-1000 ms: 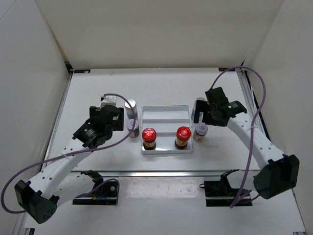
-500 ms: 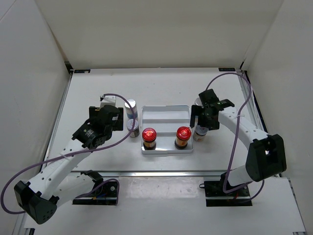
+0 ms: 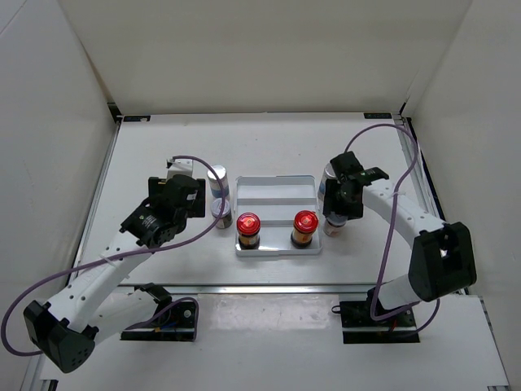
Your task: Organize the condiment bottles
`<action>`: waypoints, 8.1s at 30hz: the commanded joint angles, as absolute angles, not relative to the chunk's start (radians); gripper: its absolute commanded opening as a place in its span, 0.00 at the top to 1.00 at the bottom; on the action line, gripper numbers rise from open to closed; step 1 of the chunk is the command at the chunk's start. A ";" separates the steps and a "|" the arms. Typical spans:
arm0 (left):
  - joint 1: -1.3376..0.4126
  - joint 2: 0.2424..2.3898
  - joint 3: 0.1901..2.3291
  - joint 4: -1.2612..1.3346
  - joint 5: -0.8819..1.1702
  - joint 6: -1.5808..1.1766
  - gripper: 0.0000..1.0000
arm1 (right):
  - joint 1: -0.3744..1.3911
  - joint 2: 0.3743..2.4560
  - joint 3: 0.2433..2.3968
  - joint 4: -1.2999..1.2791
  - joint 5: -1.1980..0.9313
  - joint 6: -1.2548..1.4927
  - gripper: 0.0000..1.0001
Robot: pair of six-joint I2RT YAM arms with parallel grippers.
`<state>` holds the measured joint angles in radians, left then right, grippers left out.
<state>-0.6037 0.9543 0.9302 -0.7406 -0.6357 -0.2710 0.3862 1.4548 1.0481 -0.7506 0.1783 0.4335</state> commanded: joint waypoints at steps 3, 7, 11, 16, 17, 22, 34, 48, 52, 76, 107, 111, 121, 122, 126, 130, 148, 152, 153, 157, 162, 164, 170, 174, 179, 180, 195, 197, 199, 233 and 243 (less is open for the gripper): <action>-0.600 0.931 0.963 -0.741 -0.646 -0.279 0.00 | 0.406 1.375 1.114 -0.825 0.284 0.417 0.68; -0.600 0.919 0.963 -0.741 -0.637 -0.279 0.00 | 0.440 1.339 1.181 -0.874 0.370 0.417 0.87; -0.600 0.919 0.963 -0.741 -0.627 -0.288 0.00 | 0.472 1.298 1.222 -0.874 0.360 0.407 0.97; -0.600 0.919 0.963 -0.741 -0.627 -0.288 0.00 | 0.546 1.298 1.259 -0.815 0.347 0.396 1.00; -0.600 0.919 0.963 -0.741 -0.627 -0.288 0.00 | 0.555 1.316 1.273 -0.805 0.347 0.396 1.00; -0.600 0.919 0.963 -0.741 -0.627 -0.288 0.00 | 0.586 1.416 1.376 -0.786 0.347 0.387 1.00; -0.600 0.910 0.963 -0.741 -0.627 -0.288 0.00 | 0.595 1.623 1.436 -0.709 0.221 0.397 1.00; -0.600 0.910 0.963 -0.732 -0.637 -0.288 0.00 | 0.595 1.720 1.367 -0.669 0.193 0.416 0.66; -0.600 0.910 0.963 -0.732 -0.646 -0.288 0.00 | 0.586 1.720 1.358 -0.686 0.193 0.416 0.23; -0.600 1.236 1.052 -0.689 -0.299 -0.459 0.00 | 0.586 0.981 1.118 -0.992 0.726 0.305 0.00; -0.627 1.437 1.190 -0.675 -0.345 -0.607 0.06 | 0.586 0.902 0.999 -1.058 0.667 0.430 0.00; -0.637 1.385 1.164 -0.695 -0.399 -0.629 0.06 | 0.586 0.914 0.999 -1.058 0.667 0.430 0.00; -0.606 1.492 1.117 -0.695 -0.403 -0.630 0.03 | 0.586 0.923 0.999 -1.058 0.667 0.430 0.00; -0.606 1.503 1.117 -0.695 -0.403 -0.641 0.03 | 0.586 0.923 0.999 -1.058 0.667 0.430 0.00; -0.597 1.538 1.108 -0.674 -0.394 -0.641 0.06 | 0.586 0.933 0.999 -1.058 0.667 0.430 0.00; -0.586 1.548 1.108 -0.664 -0.371 -0.641 0.16 | 0.586 0.942 0.999 -1.058 0.667 0.430 0.00; -0.690 1.465 1.319 -0.696 -0.405 -0.611 0.77 | 0.586 0.942 0.999 -1.058 0.667 0.430 0.00; -0.699 1.526 1.402 -0.696 -0.402 -0.611 0.77 | 0.586 0.942 0.999 -1.058 0.667 0.430 0.00; -0.699 1.554 1.413 -0.696 -0.402 -0.611 0.77 | 0.586 0.942 0.999 -1.058 0.667 0.430 0.00; -0.719 1.609 1.440 -0.696 -0.393 -0.611 0.77 | 0.586 0.942 0.999 -1.058 0.667 0.430 0.00; -0.719 1.654 1.450 -0.696 -0.382 -0.629 0.77 | 0.586 0.942 0.999 -1.058 0.667 0.430 0.00; -0.719 1.680 1.450 -0.696 -0.371 -0.629 0.77 | 0.586 0.942 0.999 -1.058 0.667 0.430 0.00; -0.729 1.712 1.439 -0.666 -0.341 -0.629 0.77 | 0.586 0.942 0.999 -1.058 0.667 0.430 0.00; -0.729 1.721 1.430 -0.657 -0.331 -0.638 0.77 | 0.586 0.951 0.999 -1.058 0.667 0.430 0.00; -0.729 1.741 1.410 -0.647 -0.313 -0.638 0.69 | 0.586 0.951 0.999 -1.058 0.667 0.430 0.00; -0.729 1.741 1.410 -0.647 -0.313 -0.638 0.64 | 0.586 0.951 0.999 -1.058 0.667 0.430 0.00; -0.729 1.649 1.478 -0.660 -0.330 -0.493 0.00 | 0.532 1.031 1.142 -1.101 0.634 0.407 0.00; -0.729 1.609 1.514 -0.687 -0.377 -0.447 0.00 | 0.502 1.066 1.202 -1.079 0.568 0.388 0.00; -0.729 1.579 1.563 -0.687 -0.402 -0.370 0.00 | 0.462 1.101 1.276 -1.042 0.500 0.330 0.00; -0.453 1.226 0.971 -0.480 -0.652 -0.264 0.00 | 0.291 1.901 1.761 -0.954 0.097 0.274 0.32; -0.453 1.236 0.962 -0.459 -0.600 -0.275 0.00 | 0.380 1.792 1.925 -1.009 0.330 0.222 0.74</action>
